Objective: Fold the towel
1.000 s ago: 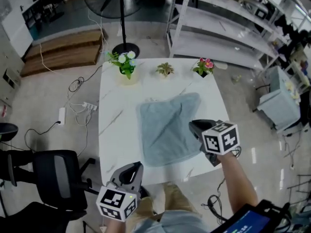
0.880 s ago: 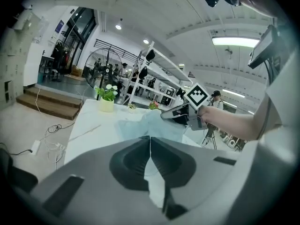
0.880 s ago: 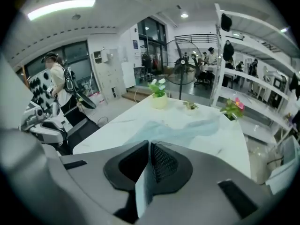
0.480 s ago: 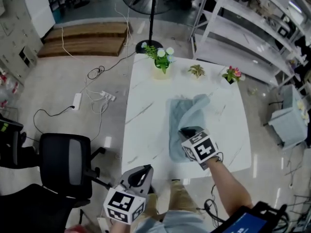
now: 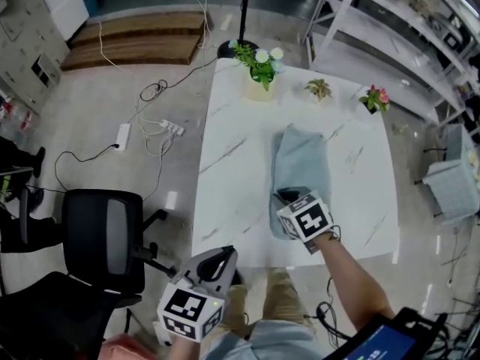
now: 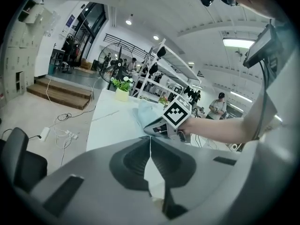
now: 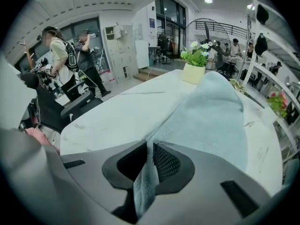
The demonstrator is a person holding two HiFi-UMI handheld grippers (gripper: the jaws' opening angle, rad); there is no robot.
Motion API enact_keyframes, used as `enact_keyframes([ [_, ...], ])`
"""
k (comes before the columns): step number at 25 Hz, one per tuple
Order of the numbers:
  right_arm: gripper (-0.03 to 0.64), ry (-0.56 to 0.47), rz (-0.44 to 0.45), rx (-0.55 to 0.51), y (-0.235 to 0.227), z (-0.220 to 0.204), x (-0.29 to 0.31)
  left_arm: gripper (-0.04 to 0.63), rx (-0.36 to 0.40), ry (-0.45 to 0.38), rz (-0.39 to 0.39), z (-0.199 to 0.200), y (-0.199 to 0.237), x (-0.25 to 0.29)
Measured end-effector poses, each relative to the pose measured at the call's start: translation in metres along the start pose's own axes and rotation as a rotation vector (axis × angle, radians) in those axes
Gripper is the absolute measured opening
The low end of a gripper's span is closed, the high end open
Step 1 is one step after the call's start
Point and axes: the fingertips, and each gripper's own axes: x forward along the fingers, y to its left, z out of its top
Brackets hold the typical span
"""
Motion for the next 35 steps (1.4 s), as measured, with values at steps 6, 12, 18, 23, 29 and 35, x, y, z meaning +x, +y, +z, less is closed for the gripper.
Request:
enact_keyframes([
  [6,0.267,-0.123,0.238,0.013,0.027,0.036,-0.059,0.009,0.042,-0.016,-0.035,0.009,-0.01,0.007],
  [12,0.073,-0.3,0.184,0.097,-0.024,0.038,-0.125,0.009,0.06,-0.027,-0.057,0.023,-0.014,0.017],
  [18,0.04,-0.066,0.172,0.043,-0.003,-0.044,-0.077,0.009,0.079,0.007,-0.093,0.016,-0.022,0.03],
  [23,0.04,-0.009,0.271,0.078,0.045,-0.063,-0.044,0.009,0.072,0.031,-0.103,0.003,-0.024,0.037],
  [29,0.049,-0.027,0.269,0.053,0.039,-0.047,-0.061,0.009,0.072,0.024,-0.132,0.008,-0.036,0.052],
  [35,0.051,-0.211,0.142,-0.04,-0.034,0.03,-0.133,0.009,0.135,0.033,-0.211,0.023,-0.077,0.091],
])
